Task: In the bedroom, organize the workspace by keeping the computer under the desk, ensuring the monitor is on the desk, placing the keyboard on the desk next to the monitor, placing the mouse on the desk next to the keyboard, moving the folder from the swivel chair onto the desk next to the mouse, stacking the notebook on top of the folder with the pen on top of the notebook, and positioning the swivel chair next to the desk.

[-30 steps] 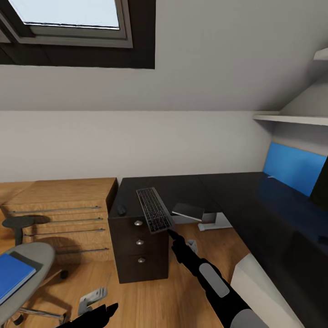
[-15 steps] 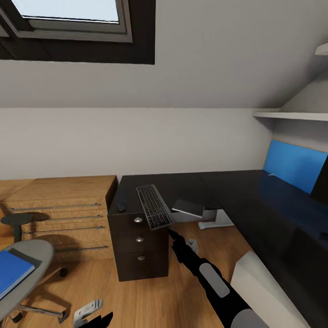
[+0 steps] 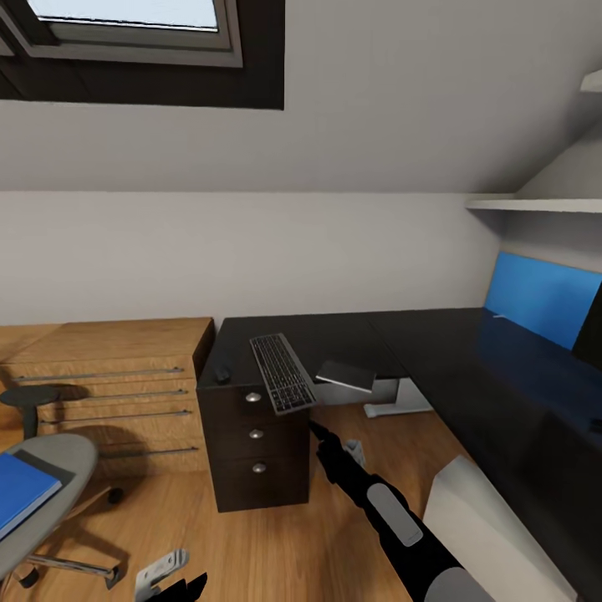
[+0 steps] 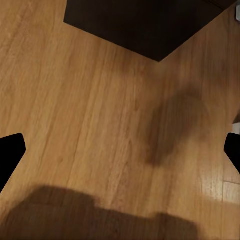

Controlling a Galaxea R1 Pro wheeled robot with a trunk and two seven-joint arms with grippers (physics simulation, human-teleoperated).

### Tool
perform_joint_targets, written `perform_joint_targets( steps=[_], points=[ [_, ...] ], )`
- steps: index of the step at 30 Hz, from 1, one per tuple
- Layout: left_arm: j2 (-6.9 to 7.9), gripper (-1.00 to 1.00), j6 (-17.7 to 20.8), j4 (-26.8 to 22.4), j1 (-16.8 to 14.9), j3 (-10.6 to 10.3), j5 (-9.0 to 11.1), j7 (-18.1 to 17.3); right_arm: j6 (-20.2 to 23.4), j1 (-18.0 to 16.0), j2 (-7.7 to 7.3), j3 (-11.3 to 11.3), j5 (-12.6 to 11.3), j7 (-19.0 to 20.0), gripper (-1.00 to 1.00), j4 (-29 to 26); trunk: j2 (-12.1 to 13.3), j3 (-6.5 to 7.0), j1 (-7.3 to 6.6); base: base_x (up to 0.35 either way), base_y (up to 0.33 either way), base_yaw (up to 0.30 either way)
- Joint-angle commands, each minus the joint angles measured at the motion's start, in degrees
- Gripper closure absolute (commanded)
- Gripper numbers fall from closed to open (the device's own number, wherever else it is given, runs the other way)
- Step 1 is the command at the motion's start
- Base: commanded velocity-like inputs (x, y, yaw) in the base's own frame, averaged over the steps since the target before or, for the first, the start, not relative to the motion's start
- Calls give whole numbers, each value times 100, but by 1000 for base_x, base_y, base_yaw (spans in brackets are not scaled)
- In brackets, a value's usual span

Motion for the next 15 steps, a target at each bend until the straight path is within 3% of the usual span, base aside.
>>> perform_joint_targets(
  steps=[1, 8, 15],
  points=[
    [-6, -100, 35, -8, 0, 19, 15, -26, 12, -4, -1, 6, -45, 12, -100, 5, -44, -23, 23, 0, 0, 0],
    [-6, -100, 35, 2, 0, 19, 15, -26, 4, -8, 8, -34, -53, -5, -100, 267, -325, -149, 176, 0, 0, 0],
    [28, -100, 30, 152, 0, 28, 15, -30, -204, -9, 6, -39, -48, -6, -100, 355, -325, -149, 176, 0, 0, 0]
  ],
)
